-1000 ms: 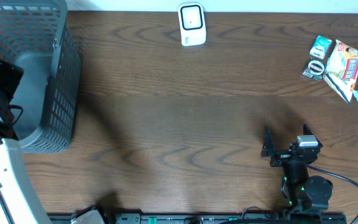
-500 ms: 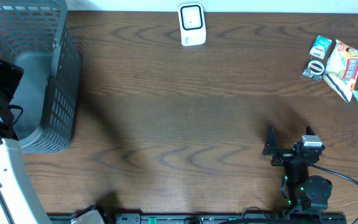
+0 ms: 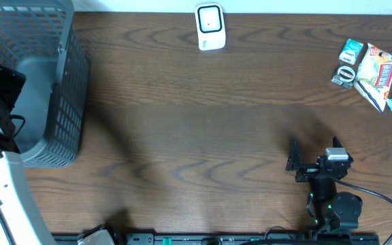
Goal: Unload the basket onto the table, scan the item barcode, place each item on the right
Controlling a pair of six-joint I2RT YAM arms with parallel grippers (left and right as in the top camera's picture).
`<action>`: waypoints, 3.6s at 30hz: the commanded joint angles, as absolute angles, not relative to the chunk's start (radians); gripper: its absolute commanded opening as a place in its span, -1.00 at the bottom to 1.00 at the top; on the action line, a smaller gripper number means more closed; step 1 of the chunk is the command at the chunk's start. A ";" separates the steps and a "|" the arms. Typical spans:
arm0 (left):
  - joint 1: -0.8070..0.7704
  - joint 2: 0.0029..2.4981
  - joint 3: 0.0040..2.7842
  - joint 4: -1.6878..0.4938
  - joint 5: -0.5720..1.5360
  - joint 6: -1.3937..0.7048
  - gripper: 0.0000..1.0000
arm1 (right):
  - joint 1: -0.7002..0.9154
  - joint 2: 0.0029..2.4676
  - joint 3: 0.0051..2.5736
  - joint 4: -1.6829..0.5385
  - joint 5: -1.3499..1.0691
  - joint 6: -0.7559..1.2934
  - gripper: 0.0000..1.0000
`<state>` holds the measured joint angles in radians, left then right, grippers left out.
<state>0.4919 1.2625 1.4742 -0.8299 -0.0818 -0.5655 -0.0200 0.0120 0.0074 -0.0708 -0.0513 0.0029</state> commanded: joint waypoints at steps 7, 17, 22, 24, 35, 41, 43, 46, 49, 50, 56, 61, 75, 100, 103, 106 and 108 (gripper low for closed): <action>0.494 1.267 1.477 -0.830 -0.091 -0.566 0.96 | -0.012 0.005 0.006 -0.079 -0.051 -0.006 0.99; 0.494 1.267 1.477 -0.830 -0.091 -0.566 0.96 | -0.014 0.005 0.006 -0.079 -0.052 0.004 0.99; 0.494 1.267 1.477 -0.830 -0.091 -0.567 0.96 | -0.014 0.005 0.006 -0.079 -0.056 0.015 0.99; 0.494 1.267 1.477 -0.830 -0.091 -0.567 0.96 | -0.014 0.005 0.006 -0.075 -0.060 0.015 0.99; 0.494 1.267 1.477 -0.830 -0.091 -0.567 0.96 | -0.014 0.005 0.006 -0.073 -0.062 0.014 0.98; 0.494 1.267 1.477 -0.830 -0.091 -0.566 0.96 | -0.014 0.005 0.006 -0.072 -0.062 0.014 0.99; 0.494 1.267 1.477 -0.830 -0.091 -0.566 0.95 | -0.014 0.005 0.006 -0.072 -0.062 0.014 0.99; 0.494 1.267 1.477 -0.830 -0.091 -0.566 0.96 | -0.014 0.005 0.006 -0.072 -0.062 0.014 0.99; 0.494 1.267 1.477 -0.830 -0.091 -0.567 0.96 | -0.014 0.005 0.006 -0.072 -0.062 0.014 0.99; 0.494 1.267 1.477 -0.830 -0.091 -0.567 0.96 | -0.014 0.005 0.006 -0.072 -0.062 0.014 0.99; 0.494 1.267 1.477 -0.830 -0.091 -0.566 0.96 | -0.014 0.005 0.006 -0.072 -0.062 0.014 0.99; 0.494 1.268 1.477 -0.975 0.035 -0.555 0.95 | -0.014 0.005 0.006 -0.072 -0.062 0.014 0.99; 0.252 1.217 1.456 -1.001 0.045 -0.100 0.96 | -0.014 0.005 0.006 -0.072 -0.062 0.014 0.99; -0.082 0.349 0.889 -0.641 0.042 -0.103 0.95 | -0.014 0.005 0.006 -0.072 -0.062 0.014 0.99; -0.089 0.347 0.871 -0.670 0.039 -0.109 0.96 | -0.014 0.005 0.006 -0.072 -0.062 0.014 0.98; -0.093 0.344 0.830 -0.645 0.009 -0.109 0.96 | -0.014 0.005 0.006 -0.072 -0.062 0.014 0.99; -0.093 0.307 0.729 -0.541 -0.013 -0.108 0.96 | -0.014 0.005 0.006 -0.072 -0.062 0.014 0.99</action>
